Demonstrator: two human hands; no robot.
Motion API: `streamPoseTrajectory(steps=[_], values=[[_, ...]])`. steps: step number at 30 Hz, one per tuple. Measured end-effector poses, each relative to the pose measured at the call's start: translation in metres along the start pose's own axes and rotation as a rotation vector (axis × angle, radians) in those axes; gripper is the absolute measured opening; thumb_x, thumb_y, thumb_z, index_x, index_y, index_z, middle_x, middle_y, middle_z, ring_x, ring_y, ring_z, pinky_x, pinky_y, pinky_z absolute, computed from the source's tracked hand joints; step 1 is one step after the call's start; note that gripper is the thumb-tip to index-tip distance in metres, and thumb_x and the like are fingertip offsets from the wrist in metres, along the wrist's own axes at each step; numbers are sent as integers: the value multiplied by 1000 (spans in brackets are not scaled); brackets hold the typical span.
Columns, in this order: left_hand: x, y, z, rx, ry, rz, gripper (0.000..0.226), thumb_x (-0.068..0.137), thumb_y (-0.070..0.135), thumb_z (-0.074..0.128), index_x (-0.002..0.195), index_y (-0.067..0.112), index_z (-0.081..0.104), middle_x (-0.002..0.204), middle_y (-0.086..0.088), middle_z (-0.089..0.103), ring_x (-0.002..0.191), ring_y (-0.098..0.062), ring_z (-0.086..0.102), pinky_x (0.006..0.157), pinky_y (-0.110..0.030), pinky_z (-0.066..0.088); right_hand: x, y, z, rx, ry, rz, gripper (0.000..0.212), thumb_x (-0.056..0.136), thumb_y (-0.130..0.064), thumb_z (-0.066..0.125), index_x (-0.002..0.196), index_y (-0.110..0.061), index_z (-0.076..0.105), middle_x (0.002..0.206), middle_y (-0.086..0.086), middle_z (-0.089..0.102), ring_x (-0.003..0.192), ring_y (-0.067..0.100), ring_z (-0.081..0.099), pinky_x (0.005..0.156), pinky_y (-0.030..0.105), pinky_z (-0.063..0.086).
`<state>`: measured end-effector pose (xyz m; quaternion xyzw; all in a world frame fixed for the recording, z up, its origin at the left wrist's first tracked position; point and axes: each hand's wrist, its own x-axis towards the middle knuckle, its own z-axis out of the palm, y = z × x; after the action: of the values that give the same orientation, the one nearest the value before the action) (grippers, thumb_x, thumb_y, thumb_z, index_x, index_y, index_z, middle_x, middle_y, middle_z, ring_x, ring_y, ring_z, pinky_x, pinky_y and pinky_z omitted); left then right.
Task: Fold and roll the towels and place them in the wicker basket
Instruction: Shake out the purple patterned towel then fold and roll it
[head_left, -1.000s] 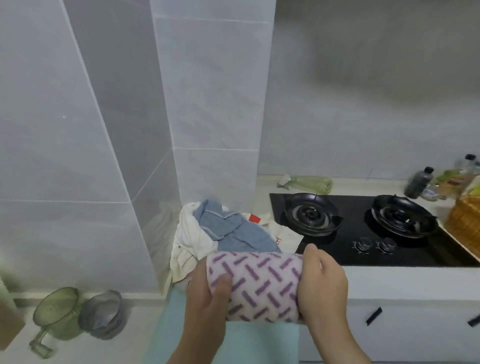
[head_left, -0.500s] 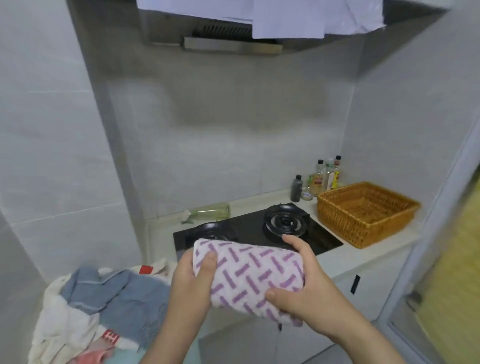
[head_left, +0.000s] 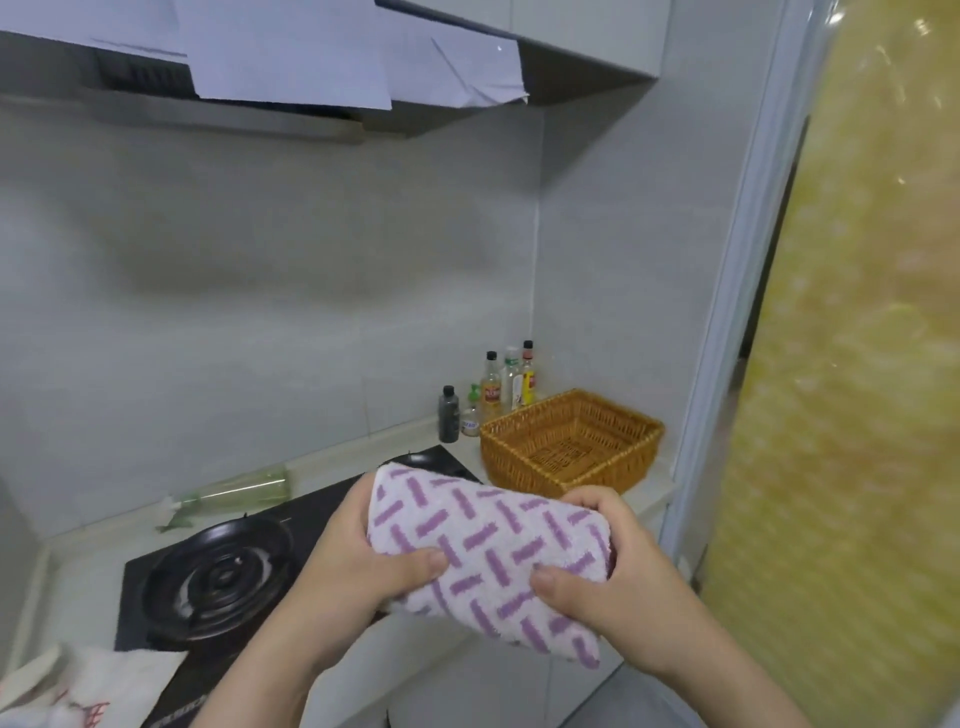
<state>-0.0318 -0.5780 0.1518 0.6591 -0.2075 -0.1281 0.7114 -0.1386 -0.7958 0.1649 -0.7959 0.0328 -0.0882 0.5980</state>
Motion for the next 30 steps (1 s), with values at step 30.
streamPoseTrajectory(steps=[30], values=[[420, -129, 78, 208, -196, -139, 55, 46, 17, 84, 96, 35, 72, 107, -4, 73, 101, -18, 69, 76, -27, 55, 374, 172, -221, -339, -153, 208, 73, 56, -37, 85, 113, -59, 46, 112, -33, 57, 103, -10, 57, 90, 21, 53]])
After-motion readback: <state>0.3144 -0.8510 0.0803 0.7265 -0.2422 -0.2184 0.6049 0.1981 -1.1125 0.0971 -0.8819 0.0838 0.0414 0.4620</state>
